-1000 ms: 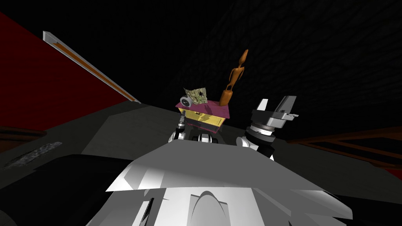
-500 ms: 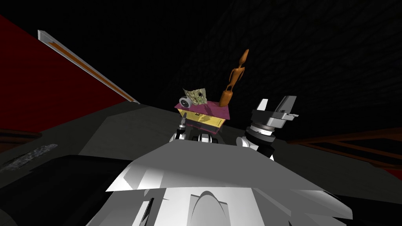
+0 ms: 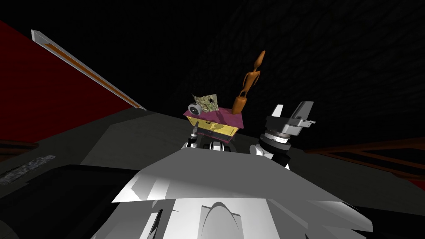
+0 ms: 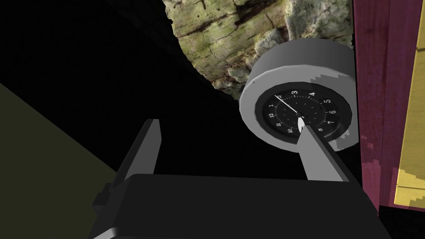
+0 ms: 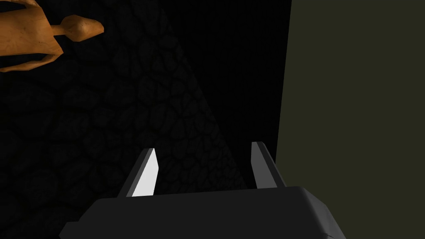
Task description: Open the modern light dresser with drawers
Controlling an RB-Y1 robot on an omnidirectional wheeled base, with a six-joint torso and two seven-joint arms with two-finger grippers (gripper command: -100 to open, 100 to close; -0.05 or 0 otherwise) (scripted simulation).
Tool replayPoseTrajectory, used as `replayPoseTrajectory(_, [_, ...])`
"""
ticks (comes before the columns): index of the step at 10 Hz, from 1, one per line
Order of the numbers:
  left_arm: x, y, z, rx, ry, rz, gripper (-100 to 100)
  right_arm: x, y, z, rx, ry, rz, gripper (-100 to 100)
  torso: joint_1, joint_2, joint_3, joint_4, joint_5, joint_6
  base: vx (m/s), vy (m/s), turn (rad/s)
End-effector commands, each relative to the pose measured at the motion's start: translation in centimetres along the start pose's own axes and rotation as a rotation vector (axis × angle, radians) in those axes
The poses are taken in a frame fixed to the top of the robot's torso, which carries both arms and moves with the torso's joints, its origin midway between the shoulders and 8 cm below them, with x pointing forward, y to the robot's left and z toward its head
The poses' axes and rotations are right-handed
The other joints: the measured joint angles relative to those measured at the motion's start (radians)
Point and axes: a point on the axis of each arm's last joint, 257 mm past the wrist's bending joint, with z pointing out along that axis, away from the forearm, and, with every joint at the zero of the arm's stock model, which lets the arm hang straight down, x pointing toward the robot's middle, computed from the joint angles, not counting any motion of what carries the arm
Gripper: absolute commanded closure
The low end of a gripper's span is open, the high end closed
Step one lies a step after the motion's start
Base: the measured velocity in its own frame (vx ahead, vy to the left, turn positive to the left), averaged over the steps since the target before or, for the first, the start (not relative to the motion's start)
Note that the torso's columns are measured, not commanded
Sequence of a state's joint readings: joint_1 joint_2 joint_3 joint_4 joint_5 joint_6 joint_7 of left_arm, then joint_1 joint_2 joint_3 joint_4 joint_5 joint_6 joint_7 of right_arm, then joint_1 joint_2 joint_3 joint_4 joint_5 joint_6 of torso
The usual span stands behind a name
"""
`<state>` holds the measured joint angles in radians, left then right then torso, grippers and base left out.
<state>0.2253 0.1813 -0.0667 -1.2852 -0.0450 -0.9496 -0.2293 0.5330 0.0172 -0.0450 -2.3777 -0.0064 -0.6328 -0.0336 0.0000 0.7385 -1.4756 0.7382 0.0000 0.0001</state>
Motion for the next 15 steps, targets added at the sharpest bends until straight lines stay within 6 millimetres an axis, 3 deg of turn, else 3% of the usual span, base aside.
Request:
replayPoseTrajectory(1, [1.3,1.3,-0.9,-0.019,0.018,-0.003,-100,0.0,0.0,0.0,0.0,0.0,0.0,0,0.0,0.0,0.0,0.0,0.0,0.0,0.069,-0.002,-0.018])
replayPoseTrajectory(12, [5.7,5.8,-5.3,-0.117,0.083,-0.03,-100,0.0,0.0,0.0,0.0,0.0,0.0,0,0.0,0.0,0.0,0.0,0.0,0.0,0.053,-0.001,-0.013])
replayPoseTrajectory(15, [8.1,6.9,-7.3,-0.153,0.109,-0.055,-100,0.0,0.0,0.0,0.0,0.0,0.0,0,0.0,-0.002,-0.001,-0.001,0.0,0.0,0.067,0.0,-0.021])
